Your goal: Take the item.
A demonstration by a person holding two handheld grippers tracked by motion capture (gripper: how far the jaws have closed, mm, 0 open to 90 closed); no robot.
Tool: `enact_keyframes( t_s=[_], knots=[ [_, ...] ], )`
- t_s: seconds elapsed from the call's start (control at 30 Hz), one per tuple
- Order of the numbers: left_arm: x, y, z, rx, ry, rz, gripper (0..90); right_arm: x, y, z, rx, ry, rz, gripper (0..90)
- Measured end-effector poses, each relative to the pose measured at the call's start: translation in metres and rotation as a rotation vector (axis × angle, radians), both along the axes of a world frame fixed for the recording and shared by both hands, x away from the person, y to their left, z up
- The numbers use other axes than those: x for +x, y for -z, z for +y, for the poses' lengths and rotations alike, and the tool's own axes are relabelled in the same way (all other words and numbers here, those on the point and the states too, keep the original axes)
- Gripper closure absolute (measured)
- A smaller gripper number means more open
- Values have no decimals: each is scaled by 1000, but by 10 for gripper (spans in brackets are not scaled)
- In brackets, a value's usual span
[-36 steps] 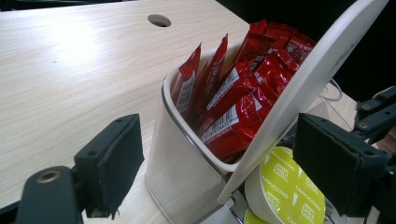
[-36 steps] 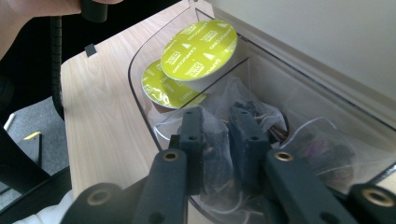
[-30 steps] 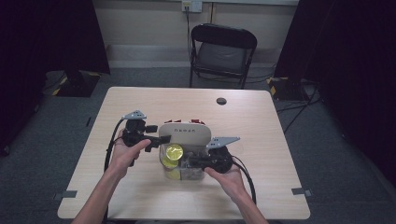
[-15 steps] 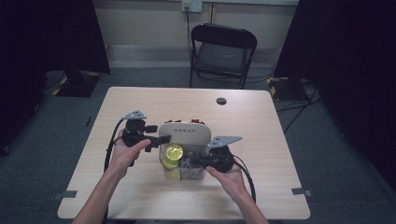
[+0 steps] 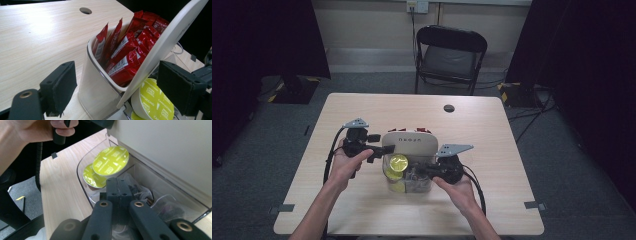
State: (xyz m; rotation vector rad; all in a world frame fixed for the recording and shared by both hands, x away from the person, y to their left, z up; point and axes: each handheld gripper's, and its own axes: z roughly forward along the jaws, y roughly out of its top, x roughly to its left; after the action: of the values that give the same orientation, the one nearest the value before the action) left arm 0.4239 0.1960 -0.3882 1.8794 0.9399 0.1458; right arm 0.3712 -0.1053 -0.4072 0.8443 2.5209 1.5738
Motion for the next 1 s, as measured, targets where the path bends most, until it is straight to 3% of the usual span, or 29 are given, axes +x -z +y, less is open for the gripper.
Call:
enact_keyframes(
  t_s=[1.0],
  knots=[
    [1,2,-1,8,9,5,157,-2,-15,-12,50,30,-30,900]
  ],
)
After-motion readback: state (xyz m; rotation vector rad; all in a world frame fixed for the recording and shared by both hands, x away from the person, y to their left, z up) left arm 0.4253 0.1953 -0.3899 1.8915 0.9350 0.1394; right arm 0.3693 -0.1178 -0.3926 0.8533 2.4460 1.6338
